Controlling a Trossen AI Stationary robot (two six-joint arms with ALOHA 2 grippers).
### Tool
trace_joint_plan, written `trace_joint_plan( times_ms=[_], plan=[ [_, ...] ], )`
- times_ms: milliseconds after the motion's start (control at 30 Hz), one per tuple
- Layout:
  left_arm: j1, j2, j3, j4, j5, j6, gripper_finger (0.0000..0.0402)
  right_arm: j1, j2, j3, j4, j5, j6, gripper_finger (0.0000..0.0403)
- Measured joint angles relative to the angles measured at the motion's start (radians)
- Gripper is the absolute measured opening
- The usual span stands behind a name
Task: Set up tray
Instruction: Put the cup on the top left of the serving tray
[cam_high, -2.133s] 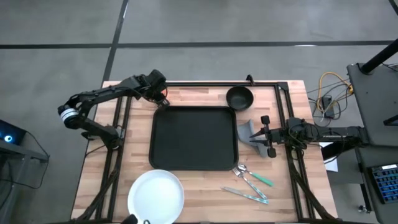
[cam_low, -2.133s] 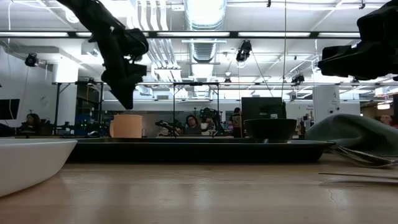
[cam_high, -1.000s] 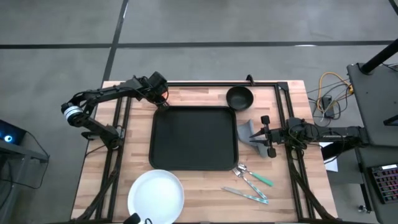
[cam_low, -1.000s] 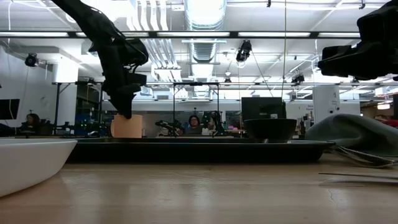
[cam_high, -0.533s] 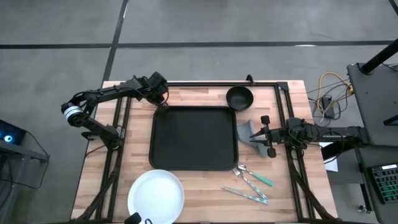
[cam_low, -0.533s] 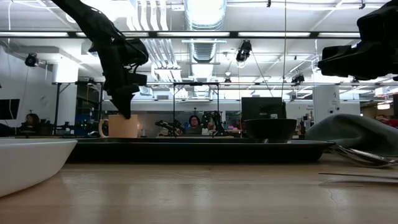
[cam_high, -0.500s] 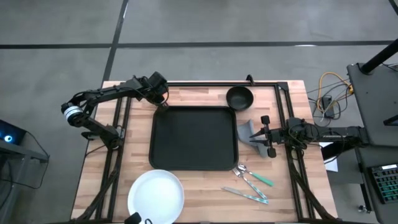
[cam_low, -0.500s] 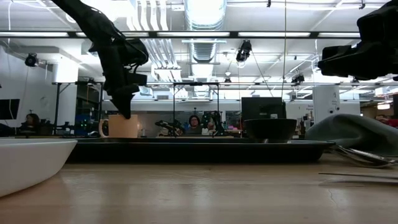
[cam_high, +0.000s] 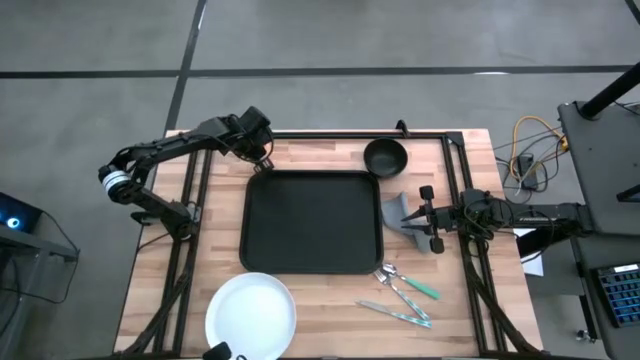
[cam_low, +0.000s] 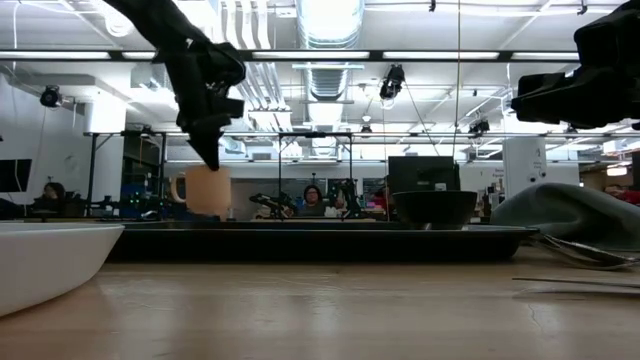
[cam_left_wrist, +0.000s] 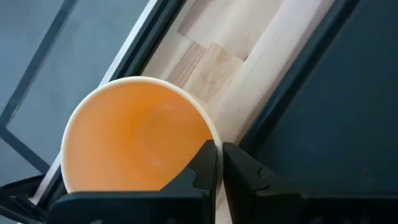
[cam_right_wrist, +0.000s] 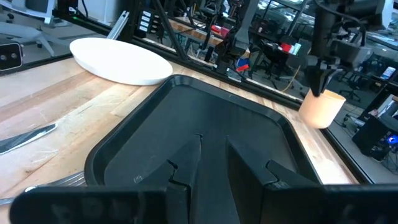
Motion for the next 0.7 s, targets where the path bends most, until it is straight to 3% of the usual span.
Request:
trace_joint_plan(
  times_ms=[267,533,700],
  plan=[
    [-0.113,-0.001,0.040,-0.062,0.003,-0.020,0.0000,0.000,0.000,0.000,0.000,0.000,0.000,0.0063],
    [-0.243,-0.007,0.019,-0.095,0.004,-0.087,0.0000,0.000,0.000,0.000,0.000,0.000,0.000,0.0063],
    [-0.265,-0.007,-0.021,-0.092,0.003,-0.111,0.0000,0.000,0.000,0.000,0.000,0.000,0.000,0.0063]
  ],
)
